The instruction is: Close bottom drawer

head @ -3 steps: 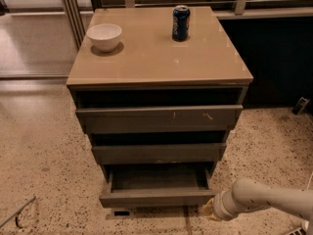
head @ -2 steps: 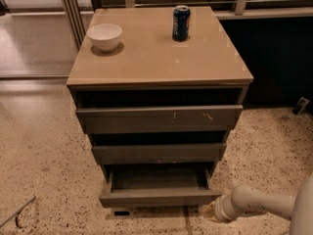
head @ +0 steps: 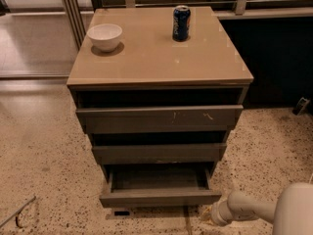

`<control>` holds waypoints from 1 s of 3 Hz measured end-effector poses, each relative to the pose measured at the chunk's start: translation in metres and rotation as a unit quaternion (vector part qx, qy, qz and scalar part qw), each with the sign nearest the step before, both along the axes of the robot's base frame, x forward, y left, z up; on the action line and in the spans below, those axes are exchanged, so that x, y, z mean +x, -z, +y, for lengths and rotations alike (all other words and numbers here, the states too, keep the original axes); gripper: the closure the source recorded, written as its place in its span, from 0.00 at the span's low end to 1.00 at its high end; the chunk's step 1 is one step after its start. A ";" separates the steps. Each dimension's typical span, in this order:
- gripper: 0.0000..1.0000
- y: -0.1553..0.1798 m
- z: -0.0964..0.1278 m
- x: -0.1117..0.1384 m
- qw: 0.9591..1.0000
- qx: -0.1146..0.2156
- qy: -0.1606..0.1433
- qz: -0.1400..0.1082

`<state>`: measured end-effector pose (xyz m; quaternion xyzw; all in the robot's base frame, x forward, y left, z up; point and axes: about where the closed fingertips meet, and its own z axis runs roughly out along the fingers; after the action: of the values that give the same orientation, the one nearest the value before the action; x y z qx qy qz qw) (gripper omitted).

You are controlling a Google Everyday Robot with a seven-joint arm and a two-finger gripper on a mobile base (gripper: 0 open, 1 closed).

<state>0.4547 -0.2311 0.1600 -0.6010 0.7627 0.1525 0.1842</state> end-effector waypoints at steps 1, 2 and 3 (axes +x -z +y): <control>1.00 -0.001 0.003 0.001 1.000 -0.002 -0.017 -0.014; 1.00 -0.002 0.009 0.011 0.997 0.005 -0.043 -0.060; 1.00 -0.005 0.016 0.027 0.989 0.020 -0.066 -0.131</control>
Offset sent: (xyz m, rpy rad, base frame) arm 0.0255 0.0162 0.0097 0.0259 -0.2664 0.1760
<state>0.4813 -0.2149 0.1651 -0.6607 0.6878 0.0994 0.2839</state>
